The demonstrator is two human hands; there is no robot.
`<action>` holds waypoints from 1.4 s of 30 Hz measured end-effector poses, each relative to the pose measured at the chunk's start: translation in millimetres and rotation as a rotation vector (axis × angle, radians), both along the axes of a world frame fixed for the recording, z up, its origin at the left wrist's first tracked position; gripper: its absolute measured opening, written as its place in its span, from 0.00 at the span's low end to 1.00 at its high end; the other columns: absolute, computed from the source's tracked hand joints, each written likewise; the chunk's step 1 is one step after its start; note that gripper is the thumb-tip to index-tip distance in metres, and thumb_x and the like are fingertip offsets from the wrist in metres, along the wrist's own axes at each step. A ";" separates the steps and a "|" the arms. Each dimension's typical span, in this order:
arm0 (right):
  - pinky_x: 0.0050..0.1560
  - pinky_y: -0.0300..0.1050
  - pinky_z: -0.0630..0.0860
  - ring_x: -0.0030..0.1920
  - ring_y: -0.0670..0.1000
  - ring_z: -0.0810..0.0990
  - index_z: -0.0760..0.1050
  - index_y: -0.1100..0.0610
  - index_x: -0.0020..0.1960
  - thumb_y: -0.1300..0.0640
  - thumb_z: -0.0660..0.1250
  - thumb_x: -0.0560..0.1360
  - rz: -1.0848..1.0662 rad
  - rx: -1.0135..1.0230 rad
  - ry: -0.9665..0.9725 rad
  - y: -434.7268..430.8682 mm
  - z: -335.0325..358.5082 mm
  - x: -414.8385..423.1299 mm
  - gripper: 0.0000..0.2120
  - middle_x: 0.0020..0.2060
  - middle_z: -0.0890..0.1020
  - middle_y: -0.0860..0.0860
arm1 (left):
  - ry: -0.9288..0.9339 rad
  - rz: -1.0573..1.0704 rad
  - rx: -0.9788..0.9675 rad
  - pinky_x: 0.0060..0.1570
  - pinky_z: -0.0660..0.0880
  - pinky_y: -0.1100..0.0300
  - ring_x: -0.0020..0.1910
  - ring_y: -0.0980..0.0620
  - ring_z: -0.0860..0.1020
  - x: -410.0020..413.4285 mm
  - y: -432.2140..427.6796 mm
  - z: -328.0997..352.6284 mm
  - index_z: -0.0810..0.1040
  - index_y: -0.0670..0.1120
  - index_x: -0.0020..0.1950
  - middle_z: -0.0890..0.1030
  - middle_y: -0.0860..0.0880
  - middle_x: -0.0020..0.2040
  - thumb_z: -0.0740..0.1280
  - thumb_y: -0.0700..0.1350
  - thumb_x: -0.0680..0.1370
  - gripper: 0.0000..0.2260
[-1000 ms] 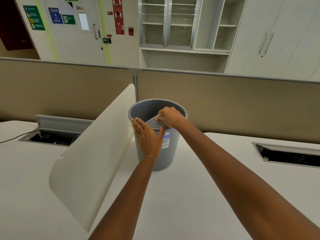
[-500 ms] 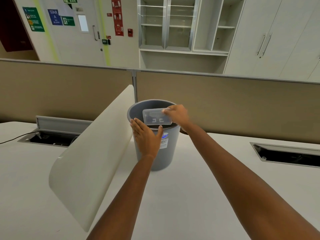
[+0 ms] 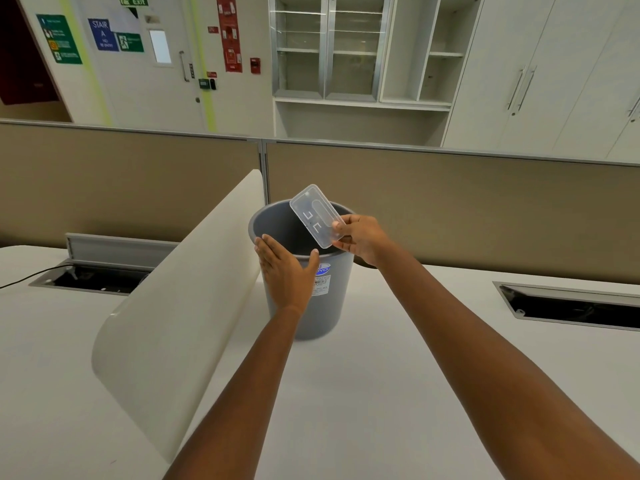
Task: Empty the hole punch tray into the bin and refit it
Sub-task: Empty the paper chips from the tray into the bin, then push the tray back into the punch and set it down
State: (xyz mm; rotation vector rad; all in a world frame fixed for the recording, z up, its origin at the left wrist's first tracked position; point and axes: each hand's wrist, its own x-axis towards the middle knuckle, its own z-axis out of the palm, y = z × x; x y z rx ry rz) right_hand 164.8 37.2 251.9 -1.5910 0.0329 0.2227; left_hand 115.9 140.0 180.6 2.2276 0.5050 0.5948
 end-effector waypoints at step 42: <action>0.45 0.39 0.77 0.50 0.56 0.80 0.75 0.67 0.58 0.68 0.68 0.69 -0.132 0.105 0.131 -100.2 -85.6 -84.1 0.17 0.51 0.80 0.60 | -0.133 -0.096 -0.369 0.71 0.57 0.54 0.74 0.43 0.58 -70.4 -74.3 -69.8 0.54 0.38 0.74 0.58 0.39 0.75 0.57 0.42 0.80 0.25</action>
